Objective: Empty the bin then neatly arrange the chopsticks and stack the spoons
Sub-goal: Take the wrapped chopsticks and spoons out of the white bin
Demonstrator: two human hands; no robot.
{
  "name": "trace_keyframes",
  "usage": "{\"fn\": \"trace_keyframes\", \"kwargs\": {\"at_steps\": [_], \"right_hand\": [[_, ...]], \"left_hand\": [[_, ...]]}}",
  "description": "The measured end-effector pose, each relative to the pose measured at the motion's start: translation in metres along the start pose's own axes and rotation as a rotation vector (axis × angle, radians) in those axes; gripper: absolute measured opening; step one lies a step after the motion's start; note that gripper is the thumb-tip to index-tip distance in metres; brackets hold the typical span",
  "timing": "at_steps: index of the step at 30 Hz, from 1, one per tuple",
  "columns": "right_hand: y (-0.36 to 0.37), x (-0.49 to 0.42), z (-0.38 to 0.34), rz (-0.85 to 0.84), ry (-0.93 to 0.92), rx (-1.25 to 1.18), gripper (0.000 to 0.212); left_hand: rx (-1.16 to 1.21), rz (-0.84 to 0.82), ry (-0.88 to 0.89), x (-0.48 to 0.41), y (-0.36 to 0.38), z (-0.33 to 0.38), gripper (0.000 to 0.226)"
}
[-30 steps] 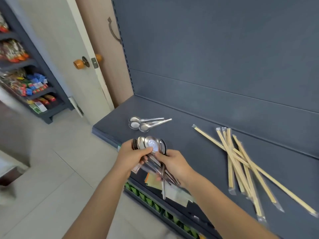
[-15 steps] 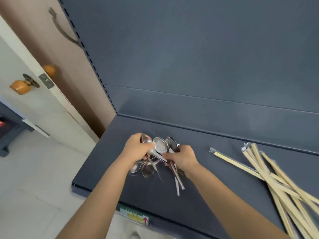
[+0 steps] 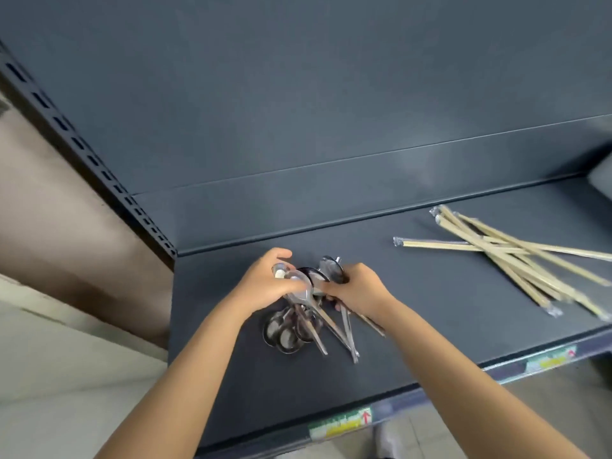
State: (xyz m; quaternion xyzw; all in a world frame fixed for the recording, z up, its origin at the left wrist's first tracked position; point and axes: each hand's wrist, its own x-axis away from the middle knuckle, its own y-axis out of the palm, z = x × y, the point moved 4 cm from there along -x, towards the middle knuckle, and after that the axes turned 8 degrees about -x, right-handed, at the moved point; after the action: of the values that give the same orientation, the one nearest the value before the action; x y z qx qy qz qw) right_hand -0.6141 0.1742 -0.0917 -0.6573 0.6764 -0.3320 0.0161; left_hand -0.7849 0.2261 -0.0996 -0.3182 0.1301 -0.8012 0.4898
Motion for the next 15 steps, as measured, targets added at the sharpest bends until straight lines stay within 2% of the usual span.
{"fn": "trace_keyframes", "kwargs": {"at_steps": [2, 5, 9, 15], "right_hand": [[0.0, 0.007, -0.003, 0.017, -0.001, -0.045, 0.027], [-0.003, 0.017, -0.008, 0.059, -0.023, -0.097, 0.019], [-0.004, 0.022, -0.006, 0.106, -0.014, -0.14, 0.019], [-0.002, 0.022, 0.002, 0.196, 0.015, -0.09, 0.036]], "left_hand": [[-0.028, -0.024, 0.08, -0.005, 0.0, 0.002, 0.036], [-0.264, 0.023, 0.218, -0.012, -0.001, 0.009, 0.021], [-0.343, 0.053, 0.218, -0.017, 0.0, 0.015, 0.005], [-0.213, 0.115, 0.218, -0.026, 0.0, 0.017, 0.018]]}}
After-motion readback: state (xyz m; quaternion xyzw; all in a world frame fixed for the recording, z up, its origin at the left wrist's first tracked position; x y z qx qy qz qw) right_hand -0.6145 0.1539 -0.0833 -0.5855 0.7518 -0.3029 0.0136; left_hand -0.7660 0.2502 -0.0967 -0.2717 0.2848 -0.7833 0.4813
